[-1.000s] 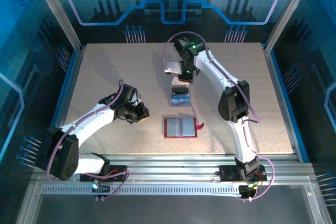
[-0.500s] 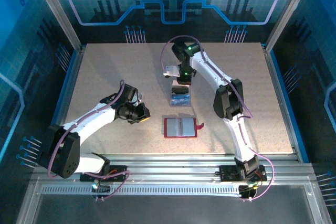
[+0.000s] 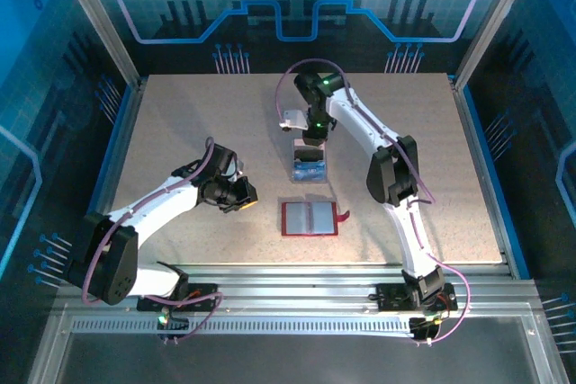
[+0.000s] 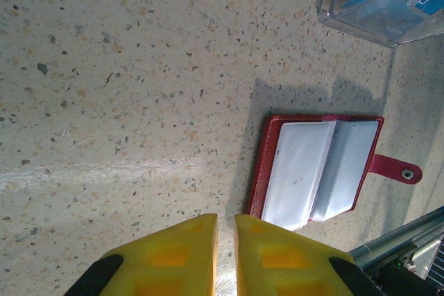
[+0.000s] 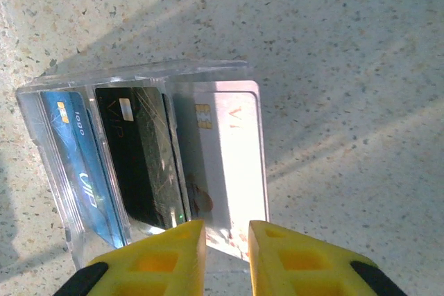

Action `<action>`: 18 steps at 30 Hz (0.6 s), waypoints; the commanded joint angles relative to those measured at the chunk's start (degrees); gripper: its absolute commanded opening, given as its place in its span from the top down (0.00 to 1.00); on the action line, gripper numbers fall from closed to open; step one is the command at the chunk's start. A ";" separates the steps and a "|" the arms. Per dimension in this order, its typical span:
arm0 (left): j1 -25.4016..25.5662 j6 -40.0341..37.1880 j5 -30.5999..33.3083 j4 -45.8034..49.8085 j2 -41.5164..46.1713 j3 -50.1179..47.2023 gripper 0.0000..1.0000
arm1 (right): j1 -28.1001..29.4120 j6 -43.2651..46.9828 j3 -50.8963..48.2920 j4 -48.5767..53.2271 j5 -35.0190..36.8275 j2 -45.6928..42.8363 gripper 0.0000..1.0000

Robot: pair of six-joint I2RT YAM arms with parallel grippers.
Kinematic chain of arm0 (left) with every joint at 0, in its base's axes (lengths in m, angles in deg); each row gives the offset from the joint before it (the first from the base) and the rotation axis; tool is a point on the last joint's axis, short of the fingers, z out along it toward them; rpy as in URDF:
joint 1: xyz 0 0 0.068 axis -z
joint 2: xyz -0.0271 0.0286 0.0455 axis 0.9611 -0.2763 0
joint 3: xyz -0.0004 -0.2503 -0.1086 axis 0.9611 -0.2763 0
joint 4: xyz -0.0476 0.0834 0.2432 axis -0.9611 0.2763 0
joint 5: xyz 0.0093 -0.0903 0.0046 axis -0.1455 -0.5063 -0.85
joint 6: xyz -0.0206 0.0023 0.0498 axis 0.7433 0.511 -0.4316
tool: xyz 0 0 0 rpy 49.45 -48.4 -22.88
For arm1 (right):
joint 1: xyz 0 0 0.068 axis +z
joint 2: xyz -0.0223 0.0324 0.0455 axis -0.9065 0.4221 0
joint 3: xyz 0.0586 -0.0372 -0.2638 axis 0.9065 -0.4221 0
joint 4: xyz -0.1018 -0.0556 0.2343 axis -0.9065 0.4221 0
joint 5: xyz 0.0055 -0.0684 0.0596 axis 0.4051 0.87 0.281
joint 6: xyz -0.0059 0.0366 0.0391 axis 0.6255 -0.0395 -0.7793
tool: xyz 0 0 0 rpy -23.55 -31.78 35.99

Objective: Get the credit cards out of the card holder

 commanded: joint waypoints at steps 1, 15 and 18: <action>-0.45 -0.29 -1.24 0.05 0.37 1.28 0.85 | 0.65 -1.33 -1.54 -1.50 1.41 -4.99 0.76; -0.50 -3.31 5.47 1.19 -2.28 5.16 0.26 | 0.82 -12.60 -33.23 -22.33 5.02 -25.37 0.09; -0.45 -4.26 7.71 1.57 -3.39 6.69 0.07 | 0.57 -14.83 -42.08 -27.41 6.45 -30.72 0.00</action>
